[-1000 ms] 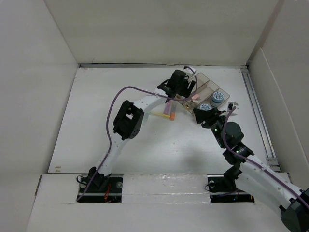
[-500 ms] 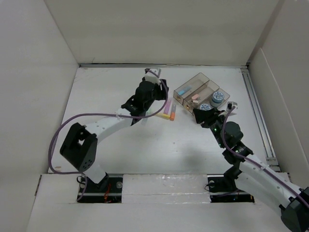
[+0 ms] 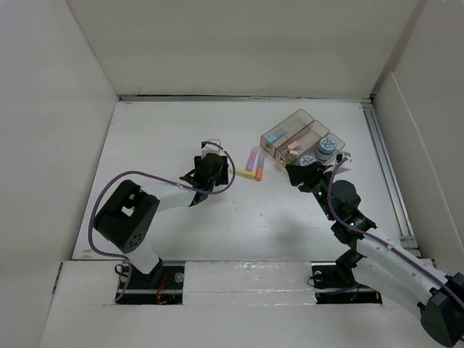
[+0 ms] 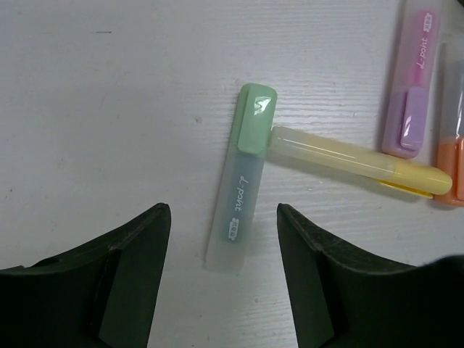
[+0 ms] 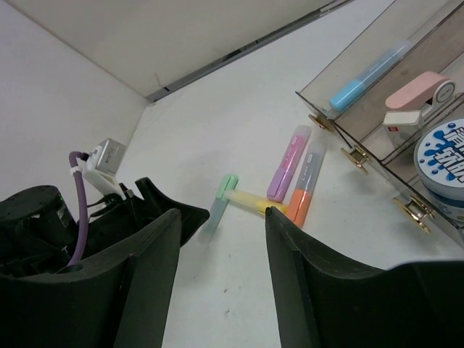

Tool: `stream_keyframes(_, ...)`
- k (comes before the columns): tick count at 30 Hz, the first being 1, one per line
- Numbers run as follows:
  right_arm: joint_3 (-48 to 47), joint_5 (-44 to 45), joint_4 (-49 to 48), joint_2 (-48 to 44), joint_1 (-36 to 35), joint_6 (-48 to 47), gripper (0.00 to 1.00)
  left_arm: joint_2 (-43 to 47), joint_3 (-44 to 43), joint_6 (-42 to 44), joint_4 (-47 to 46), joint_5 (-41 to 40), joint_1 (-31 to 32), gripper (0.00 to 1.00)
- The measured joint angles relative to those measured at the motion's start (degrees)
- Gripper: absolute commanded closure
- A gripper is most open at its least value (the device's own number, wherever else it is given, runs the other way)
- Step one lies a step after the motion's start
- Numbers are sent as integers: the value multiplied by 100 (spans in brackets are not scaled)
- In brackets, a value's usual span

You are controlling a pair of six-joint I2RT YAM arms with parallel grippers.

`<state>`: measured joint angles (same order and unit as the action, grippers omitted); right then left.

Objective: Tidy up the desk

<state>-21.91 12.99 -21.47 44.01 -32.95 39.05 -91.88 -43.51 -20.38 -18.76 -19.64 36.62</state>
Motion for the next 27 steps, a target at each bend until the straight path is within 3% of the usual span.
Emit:
stream_keyframes(9,0,-39,-4,63,0,0,45,-662,-146,96,-103,-162,57,61)
stream_keyframes(14,0,-74,-4,63,0,0,45,-981,-533,146,-9,-411,273,100)
stream_keyframes(21,0,-83,-4,66,0,4,45,-907,-603,24,308,-680,345,100)
stream_keyframes(27,0,-83,-7,72,0,28,45,-42,-632,-31,577,-656,341,100)
